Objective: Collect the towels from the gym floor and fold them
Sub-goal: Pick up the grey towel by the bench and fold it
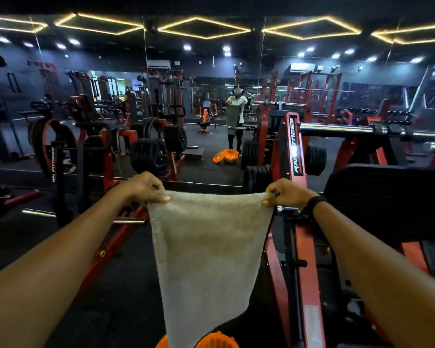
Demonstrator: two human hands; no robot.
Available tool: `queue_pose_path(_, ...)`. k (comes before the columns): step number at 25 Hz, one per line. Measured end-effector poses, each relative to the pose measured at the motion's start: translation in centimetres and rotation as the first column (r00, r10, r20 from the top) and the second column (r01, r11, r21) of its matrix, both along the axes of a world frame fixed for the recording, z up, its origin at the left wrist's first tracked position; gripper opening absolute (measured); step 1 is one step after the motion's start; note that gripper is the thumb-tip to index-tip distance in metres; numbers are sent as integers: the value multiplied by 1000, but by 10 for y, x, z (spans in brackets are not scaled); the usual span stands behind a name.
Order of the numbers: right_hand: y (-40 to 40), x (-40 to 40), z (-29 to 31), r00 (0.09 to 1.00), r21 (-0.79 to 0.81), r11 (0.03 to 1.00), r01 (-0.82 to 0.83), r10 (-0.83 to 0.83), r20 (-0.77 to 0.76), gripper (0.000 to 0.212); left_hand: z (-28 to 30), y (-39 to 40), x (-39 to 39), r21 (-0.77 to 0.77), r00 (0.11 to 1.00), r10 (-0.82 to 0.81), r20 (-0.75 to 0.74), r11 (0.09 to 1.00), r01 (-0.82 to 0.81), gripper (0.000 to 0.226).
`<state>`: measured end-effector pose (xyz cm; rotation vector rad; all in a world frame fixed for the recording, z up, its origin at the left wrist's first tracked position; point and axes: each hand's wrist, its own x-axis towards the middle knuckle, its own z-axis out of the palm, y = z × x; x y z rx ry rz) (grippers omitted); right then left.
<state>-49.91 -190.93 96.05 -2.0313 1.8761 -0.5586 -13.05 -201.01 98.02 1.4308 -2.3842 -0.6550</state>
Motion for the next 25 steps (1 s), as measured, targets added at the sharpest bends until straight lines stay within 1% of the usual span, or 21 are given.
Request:
queue_pose_path(1,3,0,12,997,15,999,-49,48,56,32,9,1,-3,5,996,-47,-76,999,48,11)
queue_pose_path(2,5,1,26,965,-43,998,-52,61,254,19,18,0,-7,-68,953,-60,-296,997,42,10)
queue_pose_path(3,7,1,42,835,-143,989,-26,100,541,12,26,3,-12,-128,809,-38,-587,991,-47,16)
queue_pose_path(4,5,-3,55,646,-180,984,12,130,752,34,33,2,-15,-115,616,-20,-787,987,-114,33)
queue_pose_path(5,4,-2,63,526,-128,991,-31,125,841,55,36,-3,-16,-53,544,-13,-839,997,-58,57)
queue_pose_path(6,3,2,57,549,-5,995,-97,57,834,68,27,-5,-17,40,649,5,-760,998,40,78)
queue_pose_path(7,4,9,44,626,127,980,-152,-4,780,70,14,2,-16,172,787,14,-616,978,117,89)
queue_pose_path(8,0,12,29,698,202,966,-163,-31,715,64,-3,5,-14,290,866,17,-499,946,148,91)
queue_pose_path(9,-3,18,20,696,196,974,-113,-63,715,53,-16,6,-11,351,869,58,-492,926,138,90)
queue_pose_path(10,-6,21,16,641,157,987,-43,-93,761,41,-22,6,-9,388,797,144,-587,914,121,84)
queue_pose_path(11,-8,21,15,565,118,992,47,-124,815,33,-23,7,-9,388,682,227,-695,917,90,67)
queue_pose_path(12,-13,17,15,478,101,988,115,-144,866,32,-21,6,-8,391,554,300,-777,919,51,45)
queue_pose_path(13,-15,14,20,410,103,984,144,-154,899,32,-16,5,-8,405,488,348,-800,914,11,27)
queue_pose_path(14,-18,13,25,401,106,983,149,-158,902,29,-7,5,-10,419,483,374,-791,908,-16,20)
queue_pose_path(15,-20,15,27,428,107,984,144,-160,890,25,-3,2,-11,417,491,384,-782,908,-46,18)
queue_pose_path(17,-22,23,27,487,88,988,129,-140,862,25,2,0,-13,405,449,396,-801,911,-81,17)
queue_pose_path(18,-24,24,26,487,66,991,119,-116,866,27,3,-1,-13,410,421,399,-815,910,-69,15)
queue_pose_path(20,-24,25,24,443,26,994,108,-71,894,31,5,-1,-11,402,387,395,-833,913,-65,8)
queue_pose_path(21,-26,24,24,423,4,992,123,-57,904,30,6,-1,-9,385,372,385,-845,920,-76,6)
queue_pose_path(23,-33,24,24,374,8,968,252,-105,921,19,8,0,-8,351,354,356,-865,933,-81,13)
queue_pose_path(25,-40,22,24,333,38,927,372,-172,927,15,10,-1,-8,325,361,331,-872,942,-80,35)
